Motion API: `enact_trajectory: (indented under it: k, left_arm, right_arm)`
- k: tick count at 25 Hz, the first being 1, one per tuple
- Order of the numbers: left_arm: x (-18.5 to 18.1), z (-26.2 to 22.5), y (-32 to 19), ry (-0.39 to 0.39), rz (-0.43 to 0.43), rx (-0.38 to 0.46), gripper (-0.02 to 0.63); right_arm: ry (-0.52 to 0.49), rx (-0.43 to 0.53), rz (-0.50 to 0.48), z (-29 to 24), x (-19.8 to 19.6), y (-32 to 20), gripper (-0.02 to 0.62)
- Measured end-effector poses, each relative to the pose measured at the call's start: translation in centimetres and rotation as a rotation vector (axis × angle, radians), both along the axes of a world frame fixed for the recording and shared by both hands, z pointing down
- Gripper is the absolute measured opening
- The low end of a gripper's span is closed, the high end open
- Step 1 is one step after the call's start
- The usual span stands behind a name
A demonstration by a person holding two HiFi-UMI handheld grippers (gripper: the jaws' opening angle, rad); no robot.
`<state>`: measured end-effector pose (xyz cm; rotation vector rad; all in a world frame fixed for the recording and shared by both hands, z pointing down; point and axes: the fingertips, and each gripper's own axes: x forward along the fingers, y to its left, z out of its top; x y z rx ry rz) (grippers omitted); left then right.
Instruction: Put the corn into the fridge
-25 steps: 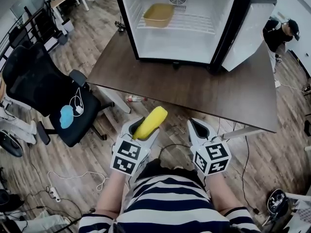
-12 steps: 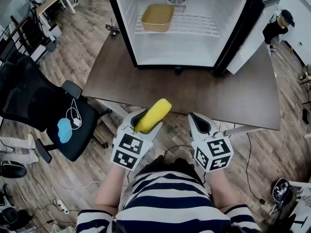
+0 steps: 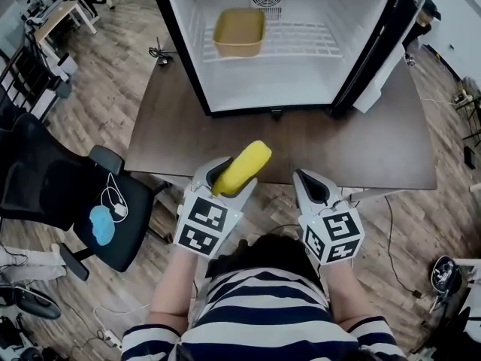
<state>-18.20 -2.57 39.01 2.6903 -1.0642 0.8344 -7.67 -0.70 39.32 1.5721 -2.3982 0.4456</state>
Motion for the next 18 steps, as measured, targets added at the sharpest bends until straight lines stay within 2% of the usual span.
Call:
enact_trajectory:
  k: [7, 18]
  left_arm:
    - [2.1, -1.7, -3.4, 0.009, 0.029, 0.030, 0.000]
    - [7.7, -5.6, -10.3, 0.000, 0.033, 0.103, 0.000]
  right_arm:
    - [0.001, 0.008, 0.012, -0.3, 0.9, -2.6, -0.002]
    - [0.010, 0.068, -0.036, -2.5, 3.8, -9.2, -0.002]
